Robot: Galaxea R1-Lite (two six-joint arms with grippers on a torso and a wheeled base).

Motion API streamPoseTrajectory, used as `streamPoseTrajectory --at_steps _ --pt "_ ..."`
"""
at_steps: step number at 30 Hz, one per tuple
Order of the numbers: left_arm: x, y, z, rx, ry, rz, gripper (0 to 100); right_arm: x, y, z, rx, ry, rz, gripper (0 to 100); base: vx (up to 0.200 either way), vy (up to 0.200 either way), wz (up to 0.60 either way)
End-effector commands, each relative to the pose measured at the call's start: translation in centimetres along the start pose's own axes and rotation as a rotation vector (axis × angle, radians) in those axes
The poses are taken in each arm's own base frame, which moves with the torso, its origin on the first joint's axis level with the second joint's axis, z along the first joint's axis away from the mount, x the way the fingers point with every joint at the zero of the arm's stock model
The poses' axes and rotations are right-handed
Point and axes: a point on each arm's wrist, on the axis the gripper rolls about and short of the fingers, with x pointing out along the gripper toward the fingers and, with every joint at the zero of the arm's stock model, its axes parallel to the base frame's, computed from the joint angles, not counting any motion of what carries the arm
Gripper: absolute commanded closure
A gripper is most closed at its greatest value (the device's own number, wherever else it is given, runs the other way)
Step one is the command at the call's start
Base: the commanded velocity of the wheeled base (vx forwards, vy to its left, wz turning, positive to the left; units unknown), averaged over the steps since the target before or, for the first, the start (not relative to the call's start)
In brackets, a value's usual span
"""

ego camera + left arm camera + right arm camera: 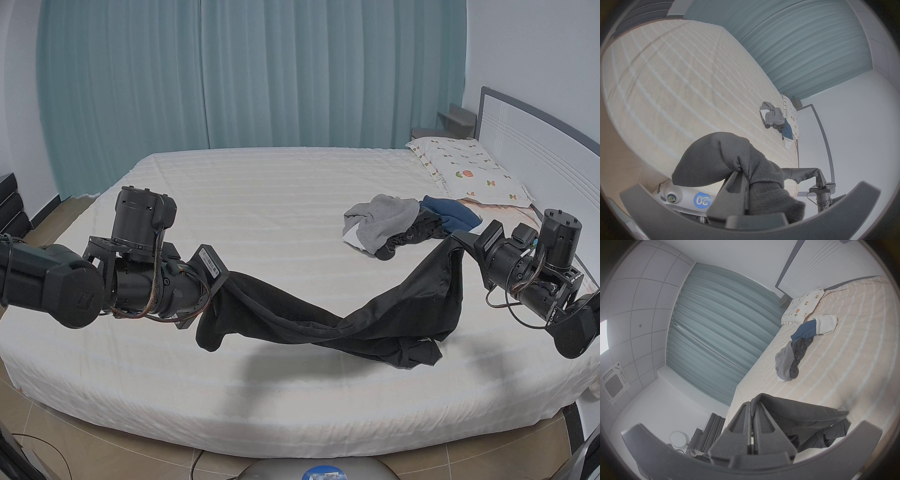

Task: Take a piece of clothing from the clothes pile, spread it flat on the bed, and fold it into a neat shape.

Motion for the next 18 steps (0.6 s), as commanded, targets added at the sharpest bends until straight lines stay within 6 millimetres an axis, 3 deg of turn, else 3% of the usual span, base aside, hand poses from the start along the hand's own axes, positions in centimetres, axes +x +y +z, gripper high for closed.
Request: streamPoseTrajectory --at_steps 1,18 --pt "0.01 0.05 0.07 -0.002 -0.002 0.001 100 -0.02 0.07 -0.03 -0.001 0.001 0.002 100 0.0 0.2 0.0" --pt "-0.19 0.19 -0.05 -0.005 0.0 0.007 100 -0.06 0.54 -0.81 -0.001 0.027 0.019 100 0.0 0.2 0.0"
